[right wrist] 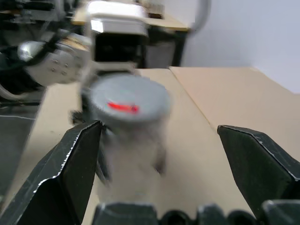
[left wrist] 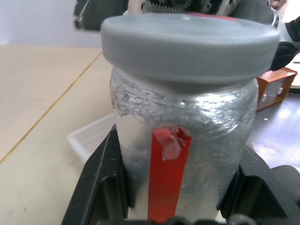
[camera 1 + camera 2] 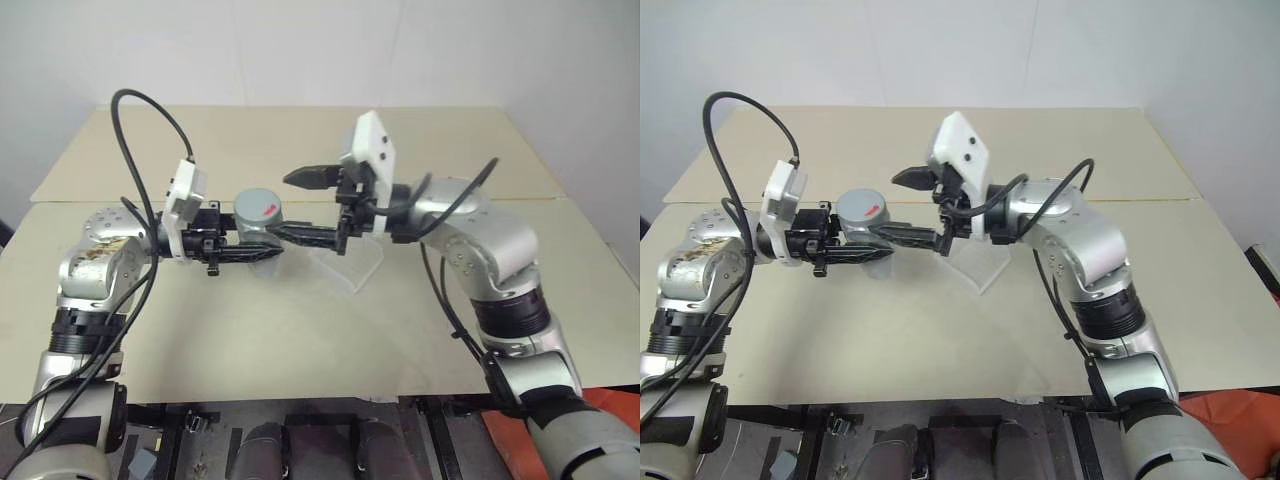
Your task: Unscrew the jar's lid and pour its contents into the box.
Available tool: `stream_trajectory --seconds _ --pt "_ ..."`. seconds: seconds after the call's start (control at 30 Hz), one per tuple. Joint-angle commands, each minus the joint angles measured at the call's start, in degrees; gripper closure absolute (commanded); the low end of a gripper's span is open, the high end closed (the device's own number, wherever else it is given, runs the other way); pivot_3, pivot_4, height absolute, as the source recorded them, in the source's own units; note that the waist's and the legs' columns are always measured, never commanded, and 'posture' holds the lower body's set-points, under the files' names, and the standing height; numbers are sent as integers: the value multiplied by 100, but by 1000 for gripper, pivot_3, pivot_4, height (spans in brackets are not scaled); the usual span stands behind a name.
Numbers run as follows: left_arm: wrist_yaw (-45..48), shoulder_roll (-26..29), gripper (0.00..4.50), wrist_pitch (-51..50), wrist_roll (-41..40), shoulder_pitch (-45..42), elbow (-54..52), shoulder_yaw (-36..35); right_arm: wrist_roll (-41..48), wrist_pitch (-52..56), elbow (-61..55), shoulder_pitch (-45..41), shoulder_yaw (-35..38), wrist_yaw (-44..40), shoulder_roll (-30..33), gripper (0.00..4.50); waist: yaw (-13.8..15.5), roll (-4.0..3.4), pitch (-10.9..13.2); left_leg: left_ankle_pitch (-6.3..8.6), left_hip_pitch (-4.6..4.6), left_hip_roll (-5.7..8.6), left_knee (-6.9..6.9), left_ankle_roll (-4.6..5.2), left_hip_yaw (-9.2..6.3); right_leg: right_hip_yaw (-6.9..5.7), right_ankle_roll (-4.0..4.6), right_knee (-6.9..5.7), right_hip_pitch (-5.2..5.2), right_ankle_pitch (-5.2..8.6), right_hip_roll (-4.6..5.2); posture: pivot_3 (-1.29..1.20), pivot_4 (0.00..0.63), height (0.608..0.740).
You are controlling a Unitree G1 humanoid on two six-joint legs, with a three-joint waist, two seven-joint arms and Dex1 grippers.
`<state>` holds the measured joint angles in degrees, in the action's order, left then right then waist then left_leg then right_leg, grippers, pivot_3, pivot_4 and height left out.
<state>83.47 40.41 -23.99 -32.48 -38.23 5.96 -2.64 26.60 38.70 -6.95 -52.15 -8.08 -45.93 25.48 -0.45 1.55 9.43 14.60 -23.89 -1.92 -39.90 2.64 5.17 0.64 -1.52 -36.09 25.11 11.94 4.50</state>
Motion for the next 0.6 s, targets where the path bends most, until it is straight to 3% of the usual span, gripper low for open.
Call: stream_trajectory --seconds 0.03,0.33,0.43,0.6 --pt "99 45 2556 65 -166 -28 -222 -115 36 -86 -162 72 262 -26 100 33 -6 0 0 1 0 -1 0 1 2 1 0 0 0 0 0 0 150 740" --pt "-179 -144 2556 201 -54 -128 -28 -111 336 -15 -625 254 360 -597 371 33 -38 0 0 1 0 -3 2 1 1 7 0 0 6 0 -5 0 150 740" --pt "-283 -328 2556 296 47 -244 127 0 729 156 -967 113 411 -627 182 33 -31 0 0 1 0 -3 1 1 -1 7 0 0 5 0 -5 0 150 740" --pt "-329 -522 2556 375 115 -365 230 93 598 166 -1041 -63 105 -346 -143 33 -32 0 0 0 0 -3 -1 1 -2 6 0 -2 4 0 -5 0 150 740"
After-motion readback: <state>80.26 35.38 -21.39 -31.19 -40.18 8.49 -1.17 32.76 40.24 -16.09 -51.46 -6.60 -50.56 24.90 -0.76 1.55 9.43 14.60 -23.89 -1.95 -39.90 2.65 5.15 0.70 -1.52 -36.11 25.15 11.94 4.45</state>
